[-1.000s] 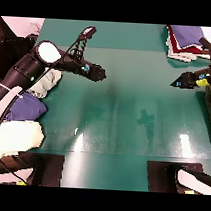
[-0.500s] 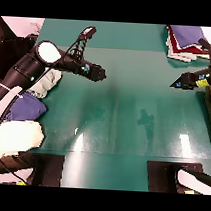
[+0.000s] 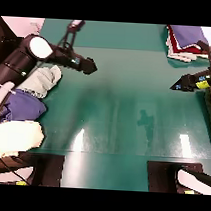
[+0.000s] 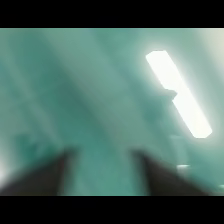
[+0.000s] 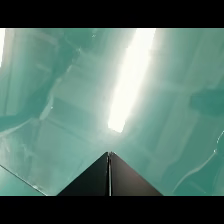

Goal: Fold the shirts.

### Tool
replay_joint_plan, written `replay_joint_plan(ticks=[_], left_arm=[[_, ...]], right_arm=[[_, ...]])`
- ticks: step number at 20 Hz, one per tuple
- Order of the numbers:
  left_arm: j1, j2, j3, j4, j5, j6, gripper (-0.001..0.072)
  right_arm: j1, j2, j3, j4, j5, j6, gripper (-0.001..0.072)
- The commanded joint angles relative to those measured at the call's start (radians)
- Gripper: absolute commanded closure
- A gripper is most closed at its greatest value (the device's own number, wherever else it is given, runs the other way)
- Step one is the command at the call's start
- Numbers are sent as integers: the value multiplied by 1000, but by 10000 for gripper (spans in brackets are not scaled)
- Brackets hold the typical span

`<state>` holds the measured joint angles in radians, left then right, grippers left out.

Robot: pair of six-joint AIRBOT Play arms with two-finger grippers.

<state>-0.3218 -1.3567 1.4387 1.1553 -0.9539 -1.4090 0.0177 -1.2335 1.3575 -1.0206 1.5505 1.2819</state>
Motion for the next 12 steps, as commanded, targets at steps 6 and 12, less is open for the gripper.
replay_joint_plan(ticks=[6, 12], left_arm=[[389, 0, -23, 500, -128, -175, 20], [534, -80, -165, 496, -36, -188, 21]], right_arm=[[1, 0, 0, 0, -14, 1, 690], [1, 0, 0, 2, -63, 4, 690]])
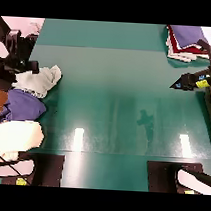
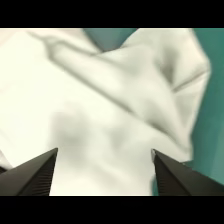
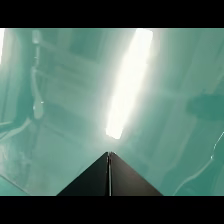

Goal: Fold the shirts.

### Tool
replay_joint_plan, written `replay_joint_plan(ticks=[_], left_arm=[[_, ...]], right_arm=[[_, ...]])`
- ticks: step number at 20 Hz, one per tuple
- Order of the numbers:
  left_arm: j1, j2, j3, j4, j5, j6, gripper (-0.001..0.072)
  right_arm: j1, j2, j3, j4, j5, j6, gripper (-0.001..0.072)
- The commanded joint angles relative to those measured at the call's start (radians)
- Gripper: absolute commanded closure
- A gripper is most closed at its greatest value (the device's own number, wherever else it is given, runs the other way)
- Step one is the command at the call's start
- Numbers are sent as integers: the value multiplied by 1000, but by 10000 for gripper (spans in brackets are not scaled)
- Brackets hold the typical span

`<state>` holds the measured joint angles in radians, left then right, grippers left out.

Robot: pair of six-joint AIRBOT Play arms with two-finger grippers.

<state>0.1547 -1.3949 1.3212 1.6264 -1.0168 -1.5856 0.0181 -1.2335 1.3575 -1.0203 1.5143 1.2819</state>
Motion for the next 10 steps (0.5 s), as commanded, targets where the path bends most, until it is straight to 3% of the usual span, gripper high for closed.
replay_joint_plan(ticks=[1, 2, 3, 4, 6, 10], left_arm=[[58, -70, -48, 18, 32, -12, 21], [58, -90, -48, 11, 40, -12, 23], [58, -106, -48, 4, 50, -12, 78], [58, -113, -48, -1, 59, -13, 229], [58, -106, -47, -7, 71, -12, 679], [48, -5, 34, -14, 61, 11, 683]], right_arm=[[1, 0, 0, 2, -34, 14, 690], [0, 0, 0, 7, -42, 20, 690], [0, 1, 0, 7, -42, 20, 691], [1, 0, 0, 7, -41, 20, 690], [0, 1, 0, 8, -43, 20, 690], [1, 0, 37, 8, -64, 26, 690]])
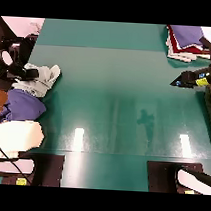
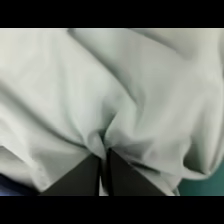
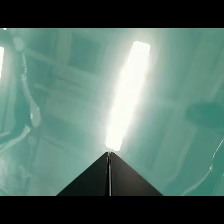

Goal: Fold the shirts.

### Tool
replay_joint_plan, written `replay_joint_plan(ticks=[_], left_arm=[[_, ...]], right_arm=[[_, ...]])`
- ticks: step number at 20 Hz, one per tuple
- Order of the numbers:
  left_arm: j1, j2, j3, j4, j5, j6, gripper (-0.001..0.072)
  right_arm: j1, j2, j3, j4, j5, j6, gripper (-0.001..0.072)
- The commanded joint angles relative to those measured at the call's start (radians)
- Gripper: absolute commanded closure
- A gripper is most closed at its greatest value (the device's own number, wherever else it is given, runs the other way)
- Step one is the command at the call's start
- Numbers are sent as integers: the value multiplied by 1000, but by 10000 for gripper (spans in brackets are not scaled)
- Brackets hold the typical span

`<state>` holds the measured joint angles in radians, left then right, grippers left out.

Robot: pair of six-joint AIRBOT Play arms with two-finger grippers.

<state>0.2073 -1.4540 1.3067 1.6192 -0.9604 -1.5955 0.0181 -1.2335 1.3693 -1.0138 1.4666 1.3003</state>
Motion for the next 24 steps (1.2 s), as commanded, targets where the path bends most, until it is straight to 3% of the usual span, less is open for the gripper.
replay_joint_plan(ticks=[1, 7, 13, 18, 19, 20, 21, 22, 24], left_arm=[[-16, 105, 99, -11, -1, 48, 684], [-229, 377, 459, -116, -157, 187, 684], [-574, 384, 520, -135, -346, 162, 683], [-790, 227, 369, -198, -284, 101, 680], [-820, 185, 343, -238, -253, 102, 622], [-848, 138, 325, -279, -224, 102, 245], [-869, 94, 321, -300, -203, 98, -13], [-880, 60, 323, -307, -196, 103, 30], [-864, 47, 327, -271, -188, 103, 49]], right_arm=[[0, 0, 58, 1, -26, 18, 690], [-5, 0, 326, 1, -119, 19, 690], [-3, 1, 508, 1, -123, 19, 690], [-3, 1, 526, 1, -68, 19, 691], [-3, 0, 518, 0, -53, 19, 690], [-3, 1, 505, 0, -42, 19, 690], [-3, 1, 492, 0, -34, 19, 690], [-3, 1, 479, 1, -26, 19, 691], [-3, 1, 454, 0, -14, 19, 690]])
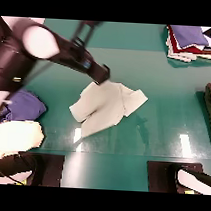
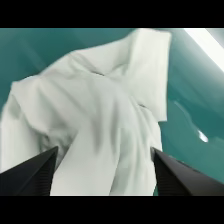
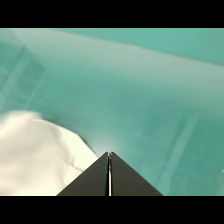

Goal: Fold the shirts.

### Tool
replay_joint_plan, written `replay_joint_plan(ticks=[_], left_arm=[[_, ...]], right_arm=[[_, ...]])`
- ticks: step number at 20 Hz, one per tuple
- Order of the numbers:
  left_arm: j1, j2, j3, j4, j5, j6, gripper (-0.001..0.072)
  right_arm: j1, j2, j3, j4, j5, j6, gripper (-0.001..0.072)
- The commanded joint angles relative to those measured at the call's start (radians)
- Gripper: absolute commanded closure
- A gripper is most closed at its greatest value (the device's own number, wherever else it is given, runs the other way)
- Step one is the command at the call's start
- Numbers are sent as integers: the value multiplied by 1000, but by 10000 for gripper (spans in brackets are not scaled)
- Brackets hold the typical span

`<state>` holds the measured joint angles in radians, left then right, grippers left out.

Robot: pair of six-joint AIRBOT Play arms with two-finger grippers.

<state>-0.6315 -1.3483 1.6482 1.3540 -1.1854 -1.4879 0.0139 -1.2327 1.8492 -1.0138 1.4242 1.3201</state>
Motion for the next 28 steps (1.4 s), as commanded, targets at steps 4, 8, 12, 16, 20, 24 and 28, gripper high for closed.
replay_joint_plan(ticks=[4, 8, 12, 16, 20, 24, 28], left_arm=[[145, -58, 15, 66, 50, -6, 50], [304, -183, 14, -8, 31, 1, 49], [341, -351, 14, -70, -32, 64, 49], [339, -441, 3, -181, -36, 134, 50], [339, -484, 2, -220, -42, 134, 51], [339, -486, 2, -233, -40, 135, 609], [351, -463, 6, -182, -49, 140, 684]], right_arm=[[1, 0, -71, 1, 31, 0, 690], [1, 0, -126, 1, 36, 0, 690], [1, 0, -179, 1, 32, 0, 690], [1, 0, -217, 0, 23, 0, 690], [1, -6, -218, 1, 23, 0, 690], [3, -7, -218, 2, 23, 0, 690], [32, -2, -251, 5, 24, 29, 690]])
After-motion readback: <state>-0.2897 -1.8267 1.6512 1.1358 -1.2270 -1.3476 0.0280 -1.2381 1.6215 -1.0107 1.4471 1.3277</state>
